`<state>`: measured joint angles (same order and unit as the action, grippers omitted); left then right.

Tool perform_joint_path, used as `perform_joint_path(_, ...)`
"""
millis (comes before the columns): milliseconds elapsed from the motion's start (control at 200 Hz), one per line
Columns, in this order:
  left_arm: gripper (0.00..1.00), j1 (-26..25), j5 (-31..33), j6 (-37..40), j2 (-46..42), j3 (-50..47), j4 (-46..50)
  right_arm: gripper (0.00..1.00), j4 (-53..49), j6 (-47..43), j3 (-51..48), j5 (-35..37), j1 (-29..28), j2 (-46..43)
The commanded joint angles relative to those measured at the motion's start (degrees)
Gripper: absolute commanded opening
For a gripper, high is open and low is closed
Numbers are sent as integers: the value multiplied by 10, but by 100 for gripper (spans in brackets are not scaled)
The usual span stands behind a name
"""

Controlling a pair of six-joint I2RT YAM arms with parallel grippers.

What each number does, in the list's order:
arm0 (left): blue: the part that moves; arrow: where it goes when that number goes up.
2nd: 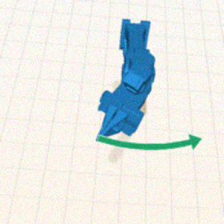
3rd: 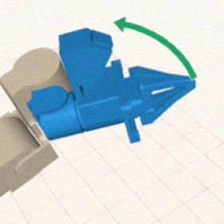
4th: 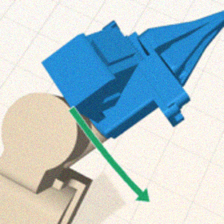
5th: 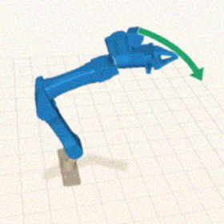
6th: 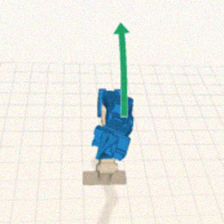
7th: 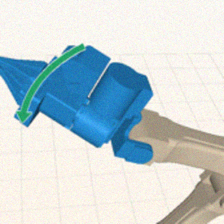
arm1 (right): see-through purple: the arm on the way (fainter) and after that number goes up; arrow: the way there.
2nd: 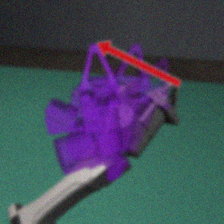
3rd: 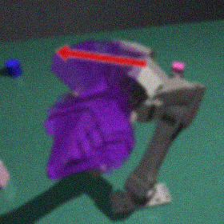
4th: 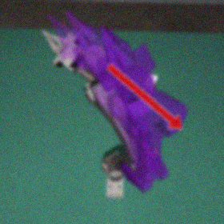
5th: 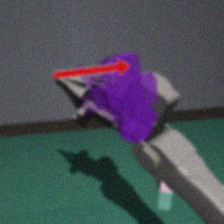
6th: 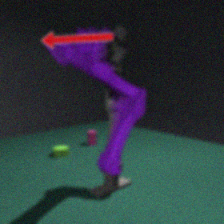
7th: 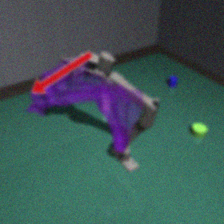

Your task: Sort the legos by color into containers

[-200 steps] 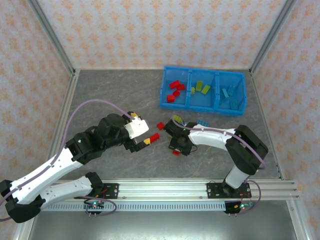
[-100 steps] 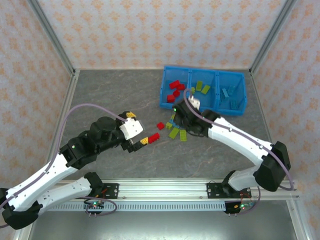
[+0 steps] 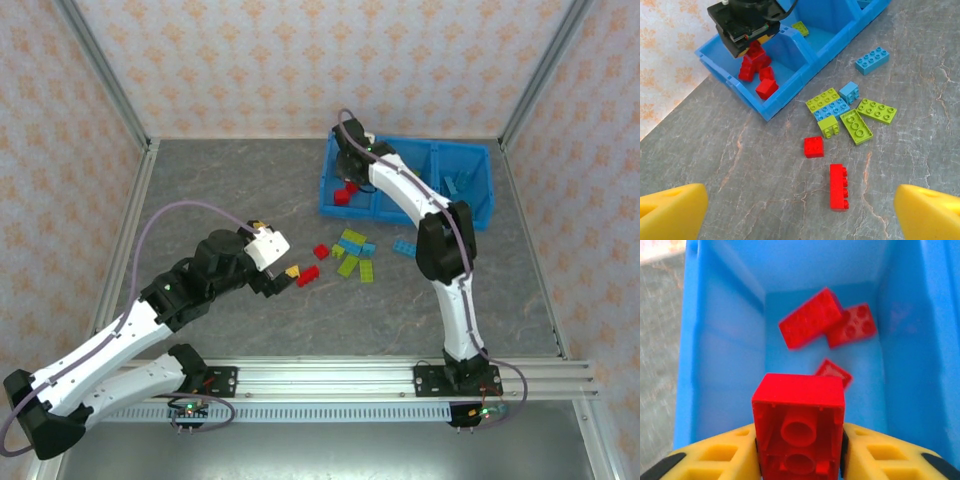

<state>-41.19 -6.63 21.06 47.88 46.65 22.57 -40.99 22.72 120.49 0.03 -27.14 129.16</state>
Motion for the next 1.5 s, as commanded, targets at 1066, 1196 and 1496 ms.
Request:
perform_joint_path(1066, 100, 12, -205, 54, 53, 29, 50, 68, 75, -30, -642, -32, -123, -428)
perform_joint_path(1196, 100, 13, -192, 55, 50, 28, 53, 67, 80, -31, -628, -8, -123, -366)
perform_joint_path(1496, 100, 12, -182, 55, 52, 30, 56, 59, 120, -5, -636, -22, -124, -305)
